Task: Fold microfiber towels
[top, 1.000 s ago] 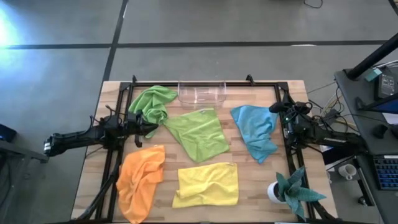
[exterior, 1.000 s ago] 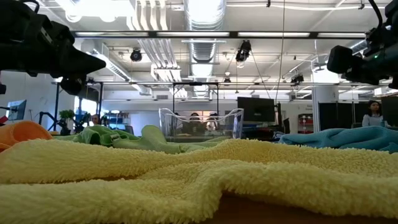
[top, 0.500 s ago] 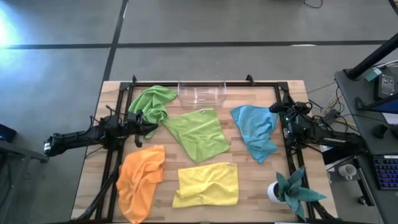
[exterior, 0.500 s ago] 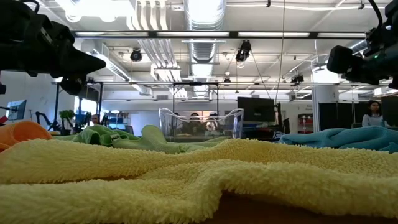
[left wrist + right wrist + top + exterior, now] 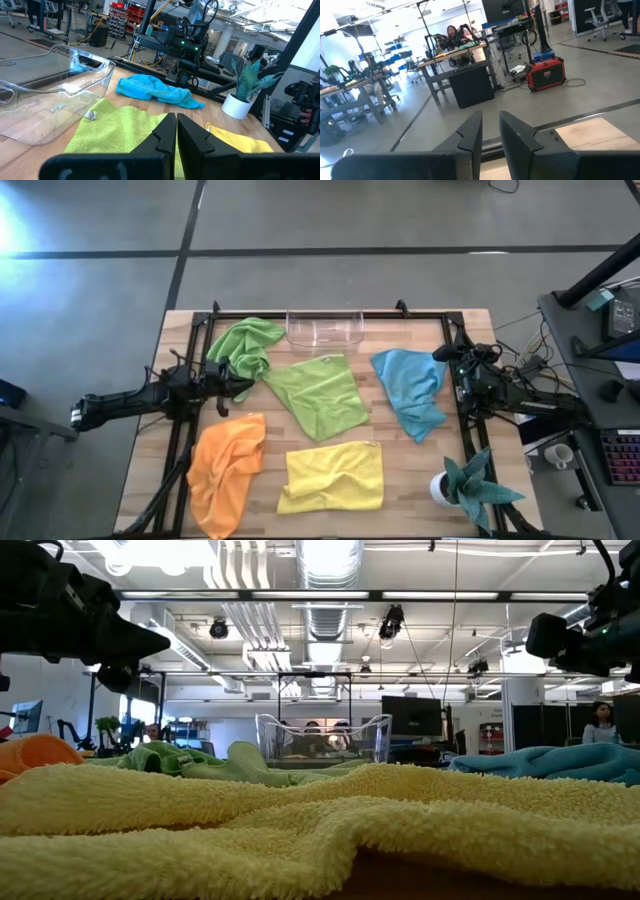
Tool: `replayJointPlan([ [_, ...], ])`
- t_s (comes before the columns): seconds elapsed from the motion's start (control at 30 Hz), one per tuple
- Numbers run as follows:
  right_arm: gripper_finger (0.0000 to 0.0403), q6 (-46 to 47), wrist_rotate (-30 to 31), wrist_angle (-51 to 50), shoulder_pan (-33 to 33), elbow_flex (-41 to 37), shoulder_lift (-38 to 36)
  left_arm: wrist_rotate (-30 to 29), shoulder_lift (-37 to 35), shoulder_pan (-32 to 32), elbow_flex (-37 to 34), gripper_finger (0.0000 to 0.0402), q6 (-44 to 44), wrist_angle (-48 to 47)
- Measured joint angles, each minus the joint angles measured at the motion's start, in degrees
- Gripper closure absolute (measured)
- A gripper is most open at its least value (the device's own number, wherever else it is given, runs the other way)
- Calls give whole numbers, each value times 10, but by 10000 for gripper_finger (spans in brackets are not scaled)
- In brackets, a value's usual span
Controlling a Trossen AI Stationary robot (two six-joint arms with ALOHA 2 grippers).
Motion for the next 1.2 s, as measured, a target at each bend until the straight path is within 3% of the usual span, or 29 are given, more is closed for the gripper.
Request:
replayJointPlan([
  [0.9, 339, 2, -1, 7, 0, 0, 0, 0, 0, 0, 0, 402, 0, 0],
  [1.2, 339, -10, -57, 106, 0, 22, 0, -1, 0, 0, 0, 402, 1, 0],
])
